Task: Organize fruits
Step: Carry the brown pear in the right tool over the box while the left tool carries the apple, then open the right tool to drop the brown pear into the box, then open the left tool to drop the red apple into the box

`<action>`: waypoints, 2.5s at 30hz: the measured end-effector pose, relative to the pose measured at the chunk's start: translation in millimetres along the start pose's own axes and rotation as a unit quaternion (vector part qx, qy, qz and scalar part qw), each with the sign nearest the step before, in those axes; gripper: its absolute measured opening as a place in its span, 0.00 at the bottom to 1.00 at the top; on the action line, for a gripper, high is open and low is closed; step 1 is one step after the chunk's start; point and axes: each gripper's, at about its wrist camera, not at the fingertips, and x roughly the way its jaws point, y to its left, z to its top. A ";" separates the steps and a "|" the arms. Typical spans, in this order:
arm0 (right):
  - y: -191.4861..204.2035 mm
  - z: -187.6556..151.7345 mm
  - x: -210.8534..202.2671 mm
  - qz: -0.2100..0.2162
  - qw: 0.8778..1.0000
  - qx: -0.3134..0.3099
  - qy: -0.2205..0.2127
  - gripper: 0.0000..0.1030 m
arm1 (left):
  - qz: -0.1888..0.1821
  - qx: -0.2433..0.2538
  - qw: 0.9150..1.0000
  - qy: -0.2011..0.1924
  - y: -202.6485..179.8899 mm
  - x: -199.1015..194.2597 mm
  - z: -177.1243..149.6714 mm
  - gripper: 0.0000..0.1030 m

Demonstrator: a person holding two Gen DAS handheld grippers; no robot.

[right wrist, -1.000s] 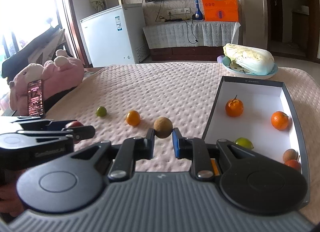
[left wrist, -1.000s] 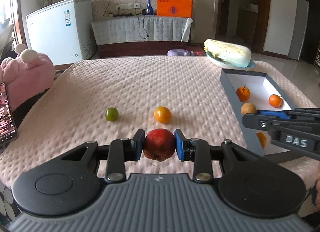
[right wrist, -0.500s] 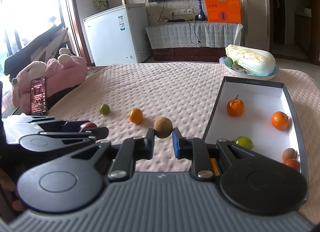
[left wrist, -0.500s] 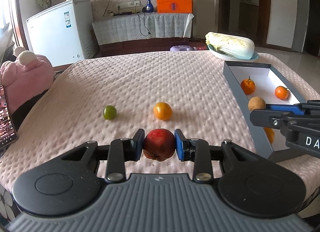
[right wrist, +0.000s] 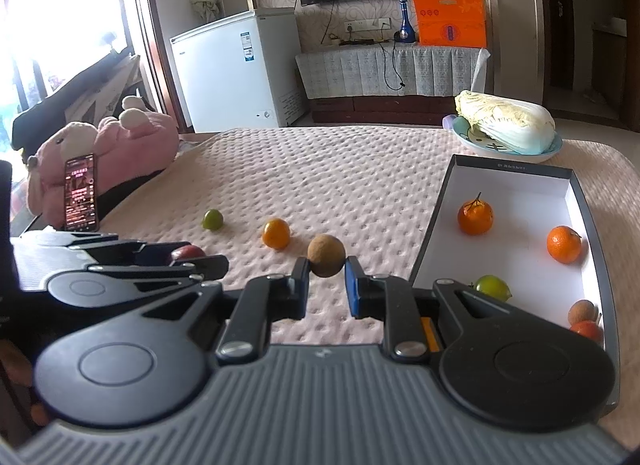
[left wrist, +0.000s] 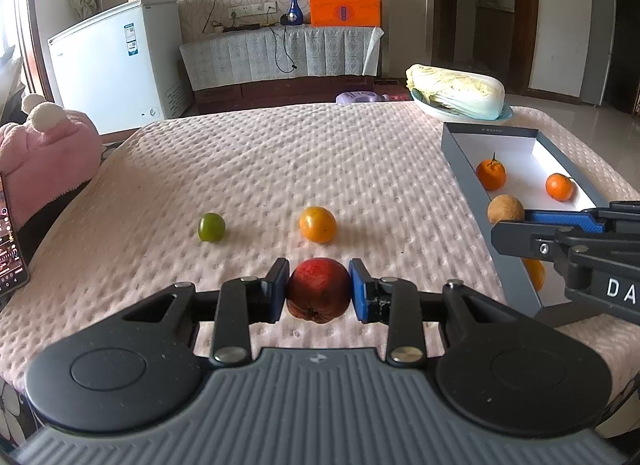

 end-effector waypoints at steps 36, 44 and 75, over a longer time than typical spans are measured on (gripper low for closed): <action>-108.3 -11.0 -27.5 -0.163 0.982 0.091 0.018 0.22 | -0.080 0.014 0.997 -0.008 -59.7 2.0 5.3 0.36; -116.4 -6.5 -31.6 -0.140 0.980 0.137 -0.016 0.27 | -0.089 0.027 0.996 -0.017 -72.3 -0.7 5.3 0.36; -126.4 4.7 -63.6 -0.269 0.952 0.097 -0.109 0.30 | -0.145 0.101 0.984 -0.027 -210.2 54.3 48.1 0.62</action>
